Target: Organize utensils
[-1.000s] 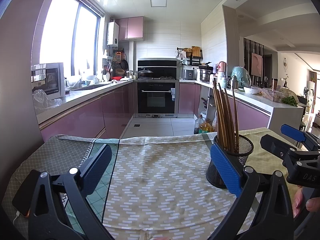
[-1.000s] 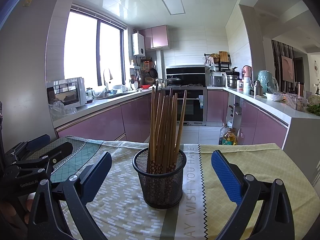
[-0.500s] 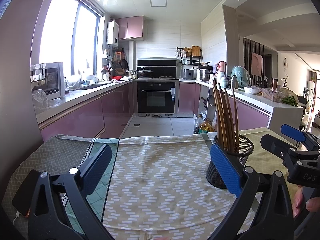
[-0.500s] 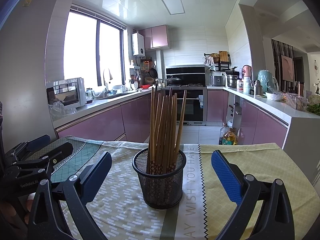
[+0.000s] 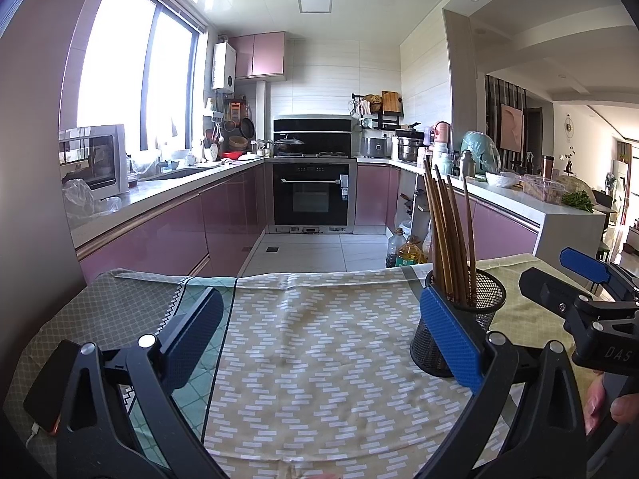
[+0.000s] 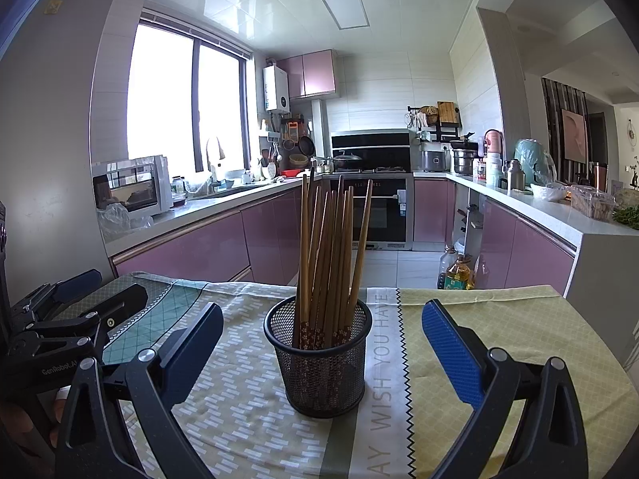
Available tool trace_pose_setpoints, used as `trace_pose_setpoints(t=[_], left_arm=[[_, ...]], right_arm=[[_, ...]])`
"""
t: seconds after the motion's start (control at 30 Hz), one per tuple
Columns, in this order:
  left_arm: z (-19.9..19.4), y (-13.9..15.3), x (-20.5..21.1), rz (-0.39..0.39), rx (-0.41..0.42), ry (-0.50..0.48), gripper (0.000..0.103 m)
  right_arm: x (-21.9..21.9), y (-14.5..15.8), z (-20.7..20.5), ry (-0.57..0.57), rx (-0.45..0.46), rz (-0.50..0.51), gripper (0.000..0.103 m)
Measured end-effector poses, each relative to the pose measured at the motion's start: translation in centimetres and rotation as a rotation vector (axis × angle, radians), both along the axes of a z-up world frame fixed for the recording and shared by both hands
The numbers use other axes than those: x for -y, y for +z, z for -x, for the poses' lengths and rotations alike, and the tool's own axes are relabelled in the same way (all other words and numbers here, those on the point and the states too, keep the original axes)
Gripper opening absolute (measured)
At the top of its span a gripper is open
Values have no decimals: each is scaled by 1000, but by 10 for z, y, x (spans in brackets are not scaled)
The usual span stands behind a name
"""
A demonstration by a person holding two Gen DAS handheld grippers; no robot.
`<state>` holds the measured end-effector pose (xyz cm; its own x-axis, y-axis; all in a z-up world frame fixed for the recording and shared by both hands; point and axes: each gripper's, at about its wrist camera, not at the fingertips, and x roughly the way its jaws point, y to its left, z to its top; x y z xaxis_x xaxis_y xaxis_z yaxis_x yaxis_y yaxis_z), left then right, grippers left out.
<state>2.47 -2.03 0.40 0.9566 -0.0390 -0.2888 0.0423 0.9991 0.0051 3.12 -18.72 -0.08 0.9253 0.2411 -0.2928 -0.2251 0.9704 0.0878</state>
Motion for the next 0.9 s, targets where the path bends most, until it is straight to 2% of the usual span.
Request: trace_pose_setpoints(t=[0.9], left_arm=[[-1,-3,3,-6,3,-2,97]], right_arm=[[0,0,0,-4,-5,-5,97]])
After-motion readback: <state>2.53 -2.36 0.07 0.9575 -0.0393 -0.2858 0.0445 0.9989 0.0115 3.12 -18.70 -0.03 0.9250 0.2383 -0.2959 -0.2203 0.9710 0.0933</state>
